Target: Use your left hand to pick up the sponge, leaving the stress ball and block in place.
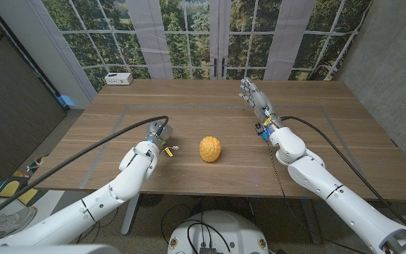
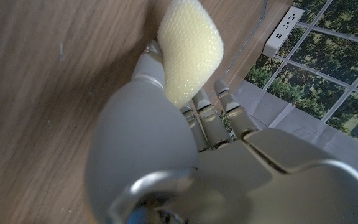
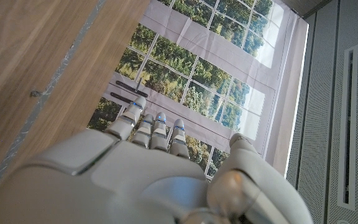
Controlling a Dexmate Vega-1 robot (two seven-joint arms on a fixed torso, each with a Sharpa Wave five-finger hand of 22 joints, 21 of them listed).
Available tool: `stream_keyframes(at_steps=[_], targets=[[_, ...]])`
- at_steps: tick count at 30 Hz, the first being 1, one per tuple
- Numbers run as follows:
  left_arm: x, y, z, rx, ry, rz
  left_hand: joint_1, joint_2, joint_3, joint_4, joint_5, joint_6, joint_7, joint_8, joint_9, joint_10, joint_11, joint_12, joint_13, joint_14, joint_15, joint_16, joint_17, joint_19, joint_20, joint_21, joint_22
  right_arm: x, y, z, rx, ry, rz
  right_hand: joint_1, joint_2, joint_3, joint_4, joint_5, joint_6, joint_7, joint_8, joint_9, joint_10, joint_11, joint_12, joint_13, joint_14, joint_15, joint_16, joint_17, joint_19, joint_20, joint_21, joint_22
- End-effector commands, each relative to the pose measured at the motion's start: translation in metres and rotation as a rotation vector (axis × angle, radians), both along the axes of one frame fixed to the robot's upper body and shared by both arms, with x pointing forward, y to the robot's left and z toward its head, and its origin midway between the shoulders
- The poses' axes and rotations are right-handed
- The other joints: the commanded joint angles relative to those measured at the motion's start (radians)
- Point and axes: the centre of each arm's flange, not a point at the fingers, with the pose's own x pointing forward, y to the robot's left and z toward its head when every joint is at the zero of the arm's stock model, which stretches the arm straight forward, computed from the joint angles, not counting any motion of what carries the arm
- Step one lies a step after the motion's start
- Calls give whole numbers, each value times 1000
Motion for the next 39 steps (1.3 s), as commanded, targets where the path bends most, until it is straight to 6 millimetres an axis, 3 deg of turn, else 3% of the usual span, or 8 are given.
stream_keyframes(at_steps=[1,39], targets=[[-12,5,21,-85,-77,-14,13,3,6,0,-2,89,-81,5,3,124,-116,-1,4,12,-147,-1,4,6,3,5,4,1,1,3,-4,-6,1,2,9,3,2,-3,1,-2,-1,5,5,0,-2,3,9,-2,0,2,10,0,5,2],[-32,33,73,-558,-279,-189,20,-1,11,3,-15,91,-67,2,0,127,-114,-6,13,25,-147,-9,14,19,28,12,7,11,-4,13,3,-19,-1,2,8,3,2,-4,1,-2,-1,5,4,-1,-3,3,8,-2,-1,1,9,0,4,2]])
